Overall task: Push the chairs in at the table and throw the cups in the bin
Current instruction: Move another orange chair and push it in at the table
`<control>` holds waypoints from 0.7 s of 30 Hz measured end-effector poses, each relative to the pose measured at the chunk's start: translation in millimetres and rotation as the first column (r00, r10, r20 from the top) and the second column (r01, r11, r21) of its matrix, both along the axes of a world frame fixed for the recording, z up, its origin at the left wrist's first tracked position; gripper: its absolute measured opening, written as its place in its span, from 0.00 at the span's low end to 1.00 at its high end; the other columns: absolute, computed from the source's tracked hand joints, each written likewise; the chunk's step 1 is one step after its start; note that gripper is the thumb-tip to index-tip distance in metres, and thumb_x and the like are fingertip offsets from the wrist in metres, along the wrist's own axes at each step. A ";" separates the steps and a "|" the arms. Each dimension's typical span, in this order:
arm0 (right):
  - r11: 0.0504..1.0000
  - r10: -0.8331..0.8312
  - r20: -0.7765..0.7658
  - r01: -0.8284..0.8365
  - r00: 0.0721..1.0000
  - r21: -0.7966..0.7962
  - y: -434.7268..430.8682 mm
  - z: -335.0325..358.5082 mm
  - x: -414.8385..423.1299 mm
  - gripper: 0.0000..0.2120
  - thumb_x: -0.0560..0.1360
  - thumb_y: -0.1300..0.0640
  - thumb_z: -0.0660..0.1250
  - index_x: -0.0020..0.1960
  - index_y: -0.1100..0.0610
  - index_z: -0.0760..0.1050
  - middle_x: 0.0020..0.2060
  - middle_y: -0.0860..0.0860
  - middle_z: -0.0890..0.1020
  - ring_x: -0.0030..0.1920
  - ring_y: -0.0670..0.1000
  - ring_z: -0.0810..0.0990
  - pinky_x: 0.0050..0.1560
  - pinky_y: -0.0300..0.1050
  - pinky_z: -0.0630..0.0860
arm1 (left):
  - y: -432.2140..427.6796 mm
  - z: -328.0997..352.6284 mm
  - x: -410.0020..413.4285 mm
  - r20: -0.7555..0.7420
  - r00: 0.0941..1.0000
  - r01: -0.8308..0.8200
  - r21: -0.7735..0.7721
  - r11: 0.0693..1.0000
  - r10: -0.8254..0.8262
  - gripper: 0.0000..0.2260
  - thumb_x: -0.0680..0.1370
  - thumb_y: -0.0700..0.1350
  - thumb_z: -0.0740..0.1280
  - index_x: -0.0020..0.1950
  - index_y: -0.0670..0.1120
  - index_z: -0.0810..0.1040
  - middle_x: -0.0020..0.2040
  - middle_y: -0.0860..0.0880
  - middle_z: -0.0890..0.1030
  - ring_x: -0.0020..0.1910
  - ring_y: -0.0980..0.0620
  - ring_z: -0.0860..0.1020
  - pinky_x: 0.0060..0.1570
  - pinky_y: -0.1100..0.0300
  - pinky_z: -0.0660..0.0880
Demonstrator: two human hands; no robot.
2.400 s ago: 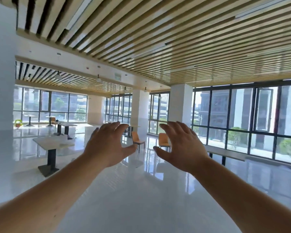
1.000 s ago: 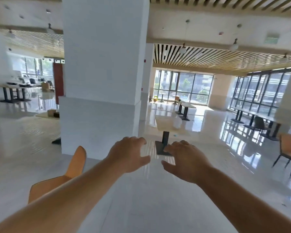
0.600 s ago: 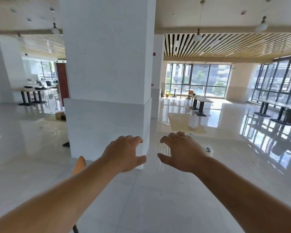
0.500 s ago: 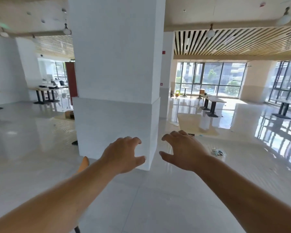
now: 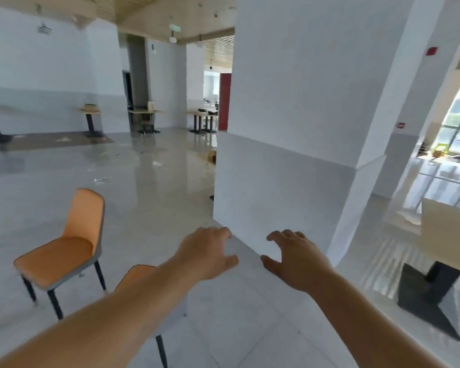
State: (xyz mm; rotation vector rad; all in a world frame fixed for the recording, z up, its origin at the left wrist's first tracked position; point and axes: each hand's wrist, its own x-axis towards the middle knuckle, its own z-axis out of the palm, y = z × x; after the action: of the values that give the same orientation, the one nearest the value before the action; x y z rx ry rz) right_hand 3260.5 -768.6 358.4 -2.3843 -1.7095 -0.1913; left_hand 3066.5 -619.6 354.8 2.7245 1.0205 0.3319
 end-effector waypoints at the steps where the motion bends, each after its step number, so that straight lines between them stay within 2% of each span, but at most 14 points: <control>1: 0.999 0.042 0.010 -0.042 0.999 0.000 22.1 -2.8 10.1 0.30 0.76 0.30 0.59 0.71 0.44 0.68 0.63 0.46 0.77 0.65 0.52 0.73 0.57 0.49 0.73 | 14.8 -4.8 9.3 0.003 1.000 -0.028 -0.002 1.000 0.028 0.30 0.76 0.66 0.68 0.74 0.53 0.71 0.67 0.50 0.78 0.66 0.45 0.75 0.60 0.50 0.74; 4: 0.988 0.154 0.059 -0.154 0.986 0.006 90.6 -8.2 44.7 0.28 0.76 0.30 0.59 0.70 0.44 0.69 0.62 0.45 0.78 0.64 0.52 0.73 0.52 0.48 0.70 | 66.4 -20.8 43.6 0.034 0.993 -0.116 0.011 0.993 0.115 0.29 0.76 0.66 0.68 0.73 0.54 0.72 0.65 0.51 0.79 0.65 0.46 0.75 0.58 0.50 0.74; 8: 0.971 0.236 0.083 -0.238 0.968 0.014 177.1 -17.2 101.8 0.27 0.76 0.31 0.59 0.70 0.44 0.70 0.62 0.44 0.78 0.64 0.51 0.73 0.50 0.47 0.71 | 144.3 -49.0 104.5 0.105 0.976 -0.187 -0.041 0.981 0.191 0.31 0.75 0.67 0.67 0.74 0.54 0.71 0.67 0.51 0.78 0.67 0.46 0.74 0.60 0.48 0.75; 14: 0.943 0.298 0.075 -0.282 0.952 -0.176 256.7 -35.9 210.2 0.27 0.78 0.34 0.59 0.72 0.45 0.69 0.63 0.44 0.77 0.65 0.49 0.73 0.59 0.47 0.73 | 245.0 -97.5 182.4 0.055 0.940 -0.312 -0.263 0.913 0.337 0.30 0.77 0.65 0.68 0.75 0.54 0.70 0.69 0.50 0.76 0.68 0.46 0.73 0.62 0.49 0.75; 18: 0.947 0.302 0.058 -0.292 0.952 -0.132 314.8 -32.6 276.7 0.25 0.78 0.34 0.59 0.70 0.45 0.71 0.62 0.44 0.78 0.64 0.50 0.73 0.56 0.49 0.75 | 298.7 -106.4 225.2 0.045 0.904 -0.398 -0.271 0.877 0.424 0.30 0.77 0.64 0.68 0.75 0.53 0.71 0.71 0.48 0.75 0.70 0.45 0.72 0.64 0.47 0.74; 21: 0.926 0.366 0.010 -0.363 0.931 -0.101 364.6 -40.0 310.0 0.25 0.77 0.33 0.59 0.70 0.44 0.70 0.62 0.43 0.78 0.63 0.49 0.73 0.52 0.48 0.74 | 332.1 -112.0 250.6 0.041 0.875 -0.458 -0.249 0.853 0.482 0.29 0.77 0.64 0.69 0.74 0.52 0.72 0.71 0.48 0.76 0.70 0.44 0.73 0.65 0.47 0.74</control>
State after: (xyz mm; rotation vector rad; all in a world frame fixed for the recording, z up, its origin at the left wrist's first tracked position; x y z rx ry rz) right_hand 3570.5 -404.1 318.4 -2.0800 -2.1817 -0.0849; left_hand 3317.1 -287.5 242.8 2.1977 1.5844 0.3948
